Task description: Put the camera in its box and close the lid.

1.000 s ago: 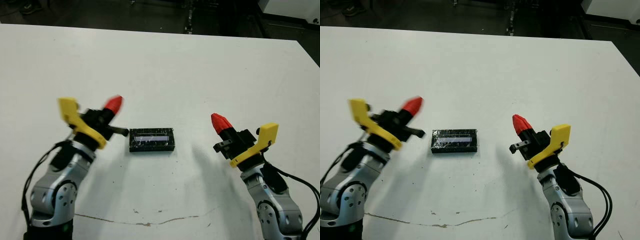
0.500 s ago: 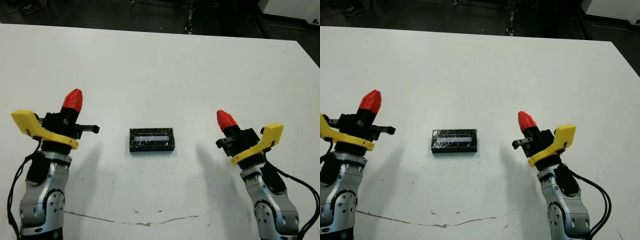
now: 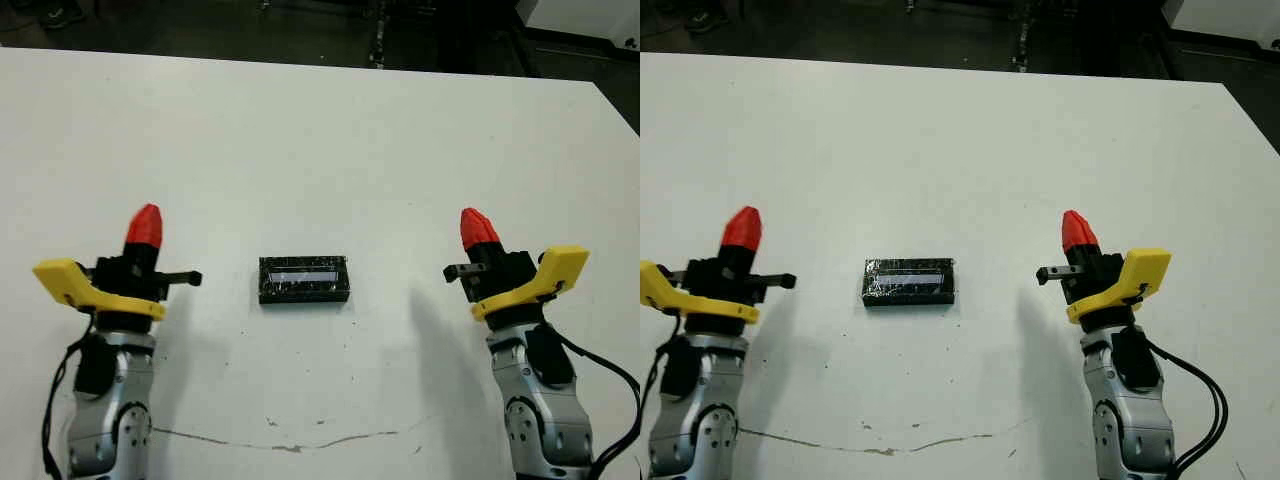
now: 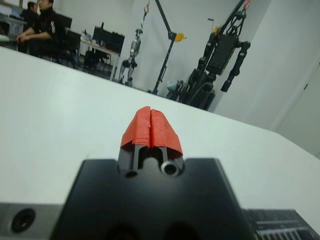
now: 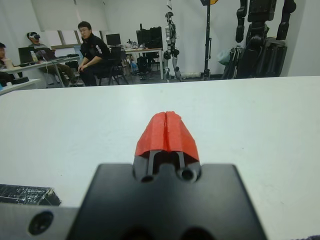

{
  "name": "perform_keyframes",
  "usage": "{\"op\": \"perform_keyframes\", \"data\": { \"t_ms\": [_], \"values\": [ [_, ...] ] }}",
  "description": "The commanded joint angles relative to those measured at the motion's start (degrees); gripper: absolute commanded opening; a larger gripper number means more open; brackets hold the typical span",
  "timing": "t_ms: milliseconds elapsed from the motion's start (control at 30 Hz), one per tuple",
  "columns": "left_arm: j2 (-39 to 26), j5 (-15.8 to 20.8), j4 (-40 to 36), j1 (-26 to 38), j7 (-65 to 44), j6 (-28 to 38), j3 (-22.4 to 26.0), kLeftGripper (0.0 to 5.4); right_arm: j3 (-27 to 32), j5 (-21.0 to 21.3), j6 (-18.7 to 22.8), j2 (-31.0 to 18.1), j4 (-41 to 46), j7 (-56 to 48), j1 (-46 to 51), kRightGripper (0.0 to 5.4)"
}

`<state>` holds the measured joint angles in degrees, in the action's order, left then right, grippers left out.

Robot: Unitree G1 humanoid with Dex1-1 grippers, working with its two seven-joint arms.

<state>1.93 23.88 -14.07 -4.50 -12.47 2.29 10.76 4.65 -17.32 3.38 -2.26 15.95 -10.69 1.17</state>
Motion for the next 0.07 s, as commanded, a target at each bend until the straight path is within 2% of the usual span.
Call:
{"op": "perform_keyframes", "data": {
  "t_ms": [33, 67],
  "values": [
    [0.14, -0.89, 0.97, -0.42, 0.45, 0.54, -0.75, 0.02, 0.58, 0.65, -0.44, -0.23, -0.63, 0.65, 0.09, 0.0],
    [0.05, -0.95, 1.0, -0.37, 0.49, 0.48, -0.85, 0.02, 0.56, 0.71, -0.38, -0.22, -0.59, 0.7, 0.11, 0.0]
  ]
}}
